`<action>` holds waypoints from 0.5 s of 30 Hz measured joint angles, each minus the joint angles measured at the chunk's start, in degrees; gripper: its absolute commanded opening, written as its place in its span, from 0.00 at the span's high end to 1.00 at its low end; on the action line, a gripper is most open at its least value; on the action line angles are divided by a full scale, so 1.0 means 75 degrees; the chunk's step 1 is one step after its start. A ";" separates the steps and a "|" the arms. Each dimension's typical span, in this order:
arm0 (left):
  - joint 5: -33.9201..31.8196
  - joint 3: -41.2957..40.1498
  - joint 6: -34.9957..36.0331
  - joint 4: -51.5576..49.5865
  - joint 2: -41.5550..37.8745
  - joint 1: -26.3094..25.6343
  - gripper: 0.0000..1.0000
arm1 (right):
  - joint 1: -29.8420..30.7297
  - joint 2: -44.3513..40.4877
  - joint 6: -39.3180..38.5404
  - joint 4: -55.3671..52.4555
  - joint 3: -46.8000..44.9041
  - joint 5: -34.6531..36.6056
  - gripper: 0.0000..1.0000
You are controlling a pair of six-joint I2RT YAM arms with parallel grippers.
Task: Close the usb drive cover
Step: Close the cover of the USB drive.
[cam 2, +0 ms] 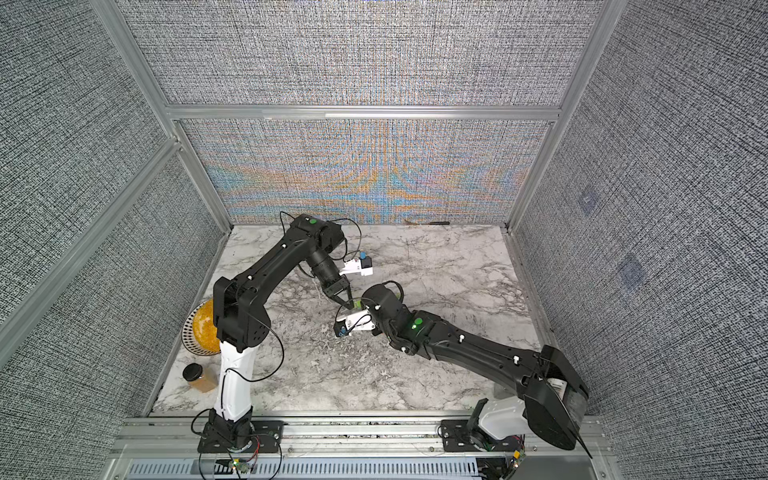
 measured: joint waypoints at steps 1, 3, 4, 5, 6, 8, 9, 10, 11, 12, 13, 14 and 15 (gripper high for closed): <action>0.0009 0.0003 0.0000 0.0000 0.0003 0.0000 1.00 | 0.0000 0.0000 0.0000 -0.0017 0.0006 0.0009 1.00; 0.0032 0.0006 0.0000 -0.0003 0.0009 0.0009 1.00 | 0.0003 -0.0012 0.0000 -0.0038 0.0012 0.0023 1.00; 0.0067 0.0017 0.0003 -0.0003 0.0015 0.0017 1.00 | 0.0003 -0.0035 0.0000 -0.0047 0.0012 0.0020 1.00; 0.0102 0.0035 0.0003 -0.0003 0.0015 0.0029 1.00 | 0.0003 -0.0070 0.0000 -0.0058 0.0012 0.0020 1.00; 0.0140 0.0061 0.0006 -0.0003 0.0015 0.0044 1.00 | 0.0003 -0.0093 0.0003 -0.0061 0.0012 0.0032 1.00; 0.0189 0.0090 0.0006 0.0000 0.0015 0.0064 1.00 | 0.0003 -0.0111 0.0006 -0.0050 0.0012 0.0099 1.00; 0.0198 0.0090 -0.0012 0.0000 0.0015 0.0082 1.00 | 0.0006 -0.0096 0.0012 -0.0044 0.0012 0.0125 1.00; 0.0207 0.0090 -0.0026 0.0003 0.0015 0.0096 1.00 | 0.0017 -0.0079 0.0041 -0.0023 0.0012 0.0175 1.00; 0.0213 0.0093 -0.0038 0.0003 0.0015 0.0114 1.00 | 0.0023 -0.0058 0.0079 -0.0009 0.0026 0.0207 1.00; 0.0236 0.0093 -0.0070 0.0006 0.0015 0.0137 1.00 | 0.0029 -0.0035 0.0122 -0.0020 0.0067 0.0233 1.00; 0.0274 0.0093 -0.0108 0.0012 0.0015 0.0163 1.00 | 0.0035 -0.0017 0.0189 -0.0055 0.0114 0.0256 1.00; 0.0312 0.0093 -0.0125 0.0017 0.0015 0.0178 1.00 | 0.0044 -0.0006 0.0251 -0.0099 0.0146 0.0283 1.00; 0.0335 0.0096 -0.0157 0.0029 0.0015 0.0189 1.00 | 0.0058 0.0009 0.0309 -0.0154 0.0189 0.0306 1.00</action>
